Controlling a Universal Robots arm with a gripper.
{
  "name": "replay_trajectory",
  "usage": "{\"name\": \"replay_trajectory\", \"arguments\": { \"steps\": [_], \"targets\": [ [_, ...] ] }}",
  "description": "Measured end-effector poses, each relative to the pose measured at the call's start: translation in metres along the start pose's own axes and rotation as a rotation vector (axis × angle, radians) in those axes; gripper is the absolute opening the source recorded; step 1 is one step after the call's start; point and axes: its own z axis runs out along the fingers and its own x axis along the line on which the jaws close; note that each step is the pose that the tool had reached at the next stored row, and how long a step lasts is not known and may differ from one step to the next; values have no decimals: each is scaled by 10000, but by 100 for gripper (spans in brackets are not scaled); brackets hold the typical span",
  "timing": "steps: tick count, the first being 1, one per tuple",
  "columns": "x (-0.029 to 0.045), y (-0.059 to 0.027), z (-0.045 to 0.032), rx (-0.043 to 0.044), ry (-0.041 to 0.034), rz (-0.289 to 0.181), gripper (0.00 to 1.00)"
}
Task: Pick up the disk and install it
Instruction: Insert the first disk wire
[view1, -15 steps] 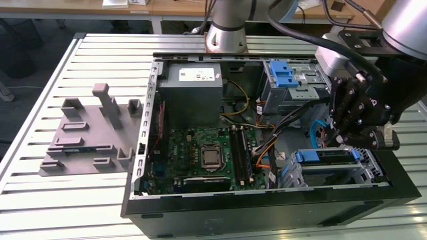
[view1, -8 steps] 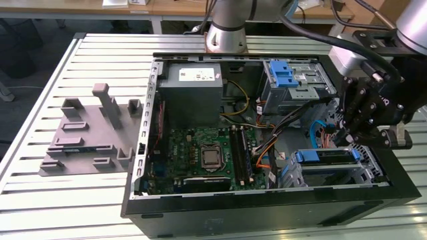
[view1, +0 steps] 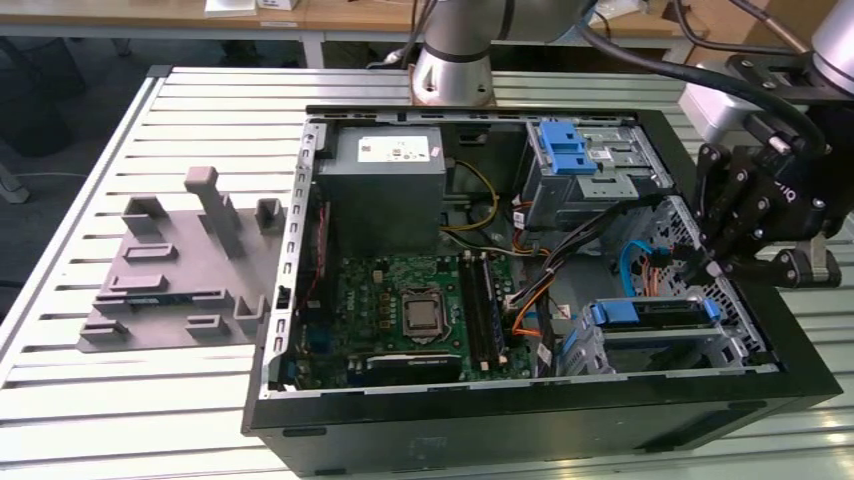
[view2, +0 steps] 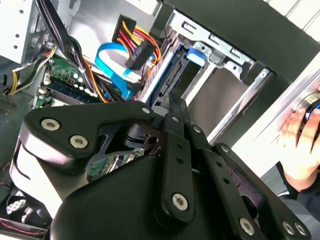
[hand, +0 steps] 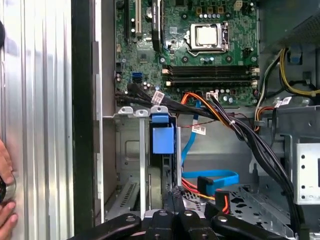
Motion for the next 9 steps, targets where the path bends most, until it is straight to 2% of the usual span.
{"name": "replay_trajectory", "arguments": {
  "steps": [9],
  "targets": [
    [-92, -103, -2, 0, -1, 0, 11]
  ]
}}
